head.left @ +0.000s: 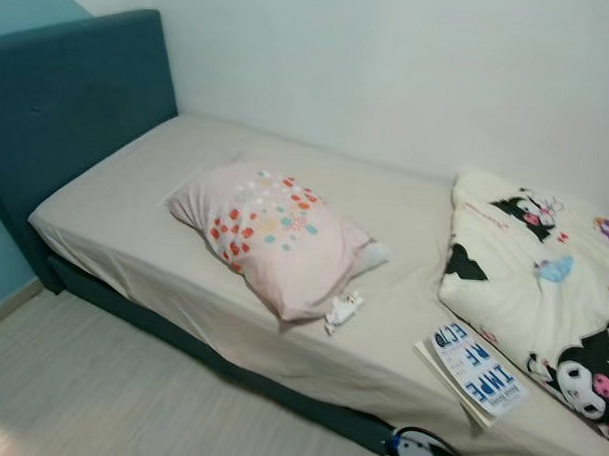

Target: Clean up the room

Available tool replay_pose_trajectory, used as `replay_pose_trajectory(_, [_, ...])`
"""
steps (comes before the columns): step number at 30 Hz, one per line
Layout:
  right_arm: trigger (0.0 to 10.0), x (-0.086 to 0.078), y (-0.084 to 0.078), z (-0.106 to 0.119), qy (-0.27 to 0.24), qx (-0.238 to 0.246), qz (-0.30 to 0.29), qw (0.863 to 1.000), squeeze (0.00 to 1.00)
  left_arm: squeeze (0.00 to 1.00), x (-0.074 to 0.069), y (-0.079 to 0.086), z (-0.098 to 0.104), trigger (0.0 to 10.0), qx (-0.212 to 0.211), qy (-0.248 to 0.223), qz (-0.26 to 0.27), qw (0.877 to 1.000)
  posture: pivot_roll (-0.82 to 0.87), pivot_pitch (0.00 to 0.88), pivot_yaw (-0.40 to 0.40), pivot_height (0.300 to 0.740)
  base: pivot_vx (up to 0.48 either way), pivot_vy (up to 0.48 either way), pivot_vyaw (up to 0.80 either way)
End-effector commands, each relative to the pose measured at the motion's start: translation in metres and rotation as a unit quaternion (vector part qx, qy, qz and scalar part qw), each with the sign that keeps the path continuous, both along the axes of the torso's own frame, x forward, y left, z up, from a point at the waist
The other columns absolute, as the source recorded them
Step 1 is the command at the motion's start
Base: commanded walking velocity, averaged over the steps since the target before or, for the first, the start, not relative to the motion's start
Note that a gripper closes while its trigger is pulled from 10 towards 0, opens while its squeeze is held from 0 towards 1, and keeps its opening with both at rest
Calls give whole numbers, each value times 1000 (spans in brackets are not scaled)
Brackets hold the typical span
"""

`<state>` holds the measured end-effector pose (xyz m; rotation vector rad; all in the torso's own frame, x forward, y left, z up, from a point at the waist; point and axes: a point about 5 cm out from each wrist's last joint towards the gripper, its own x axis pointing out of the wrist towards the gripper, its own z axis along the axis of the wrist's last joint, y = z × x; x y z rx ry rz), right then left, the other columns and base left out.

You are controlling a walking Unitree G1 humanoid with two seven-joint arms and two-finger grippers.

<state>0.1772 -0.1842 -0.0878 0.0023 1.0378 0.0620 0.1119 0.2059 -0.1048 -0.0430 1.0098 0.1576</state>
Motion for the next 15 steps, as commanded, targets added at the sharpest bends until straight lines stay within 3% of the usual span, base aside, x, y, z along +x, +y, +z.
replay_pose_trajectory(1, [10000, 4, 6, 1, -8, 8, 2, 1000, 0, 0, -9, -3, -3, 10000, -3, 11, 2, 1000, 71, 1, -43, 714, 322, 0, 0])
replay_pose_trajectory(7, [10000, 11, 7, 5, -27, 8, 11, 1000, 0, 0, -17, -13, -6, 10000, -7, 13, -4, 1000, 68, 0, -43, 714, 321, 0, 0])
replay_pose_trajectory(12, [10000, 49, 6, 27, -96, 11, 10, 995, 0, 0, -21, -17, -7, 10000, -9, 15, -7, 1000, 56, 7, -37, 714, 300, 0, 0])
replay_pose_trajectory(15, [10000, 56, 5, 32, -109, 11, 5, 994, 0, 0, -21, -17, -7, 10000, -9, 14, -7, 1000, 56, 7, -37, 714, 274, 0, 0])
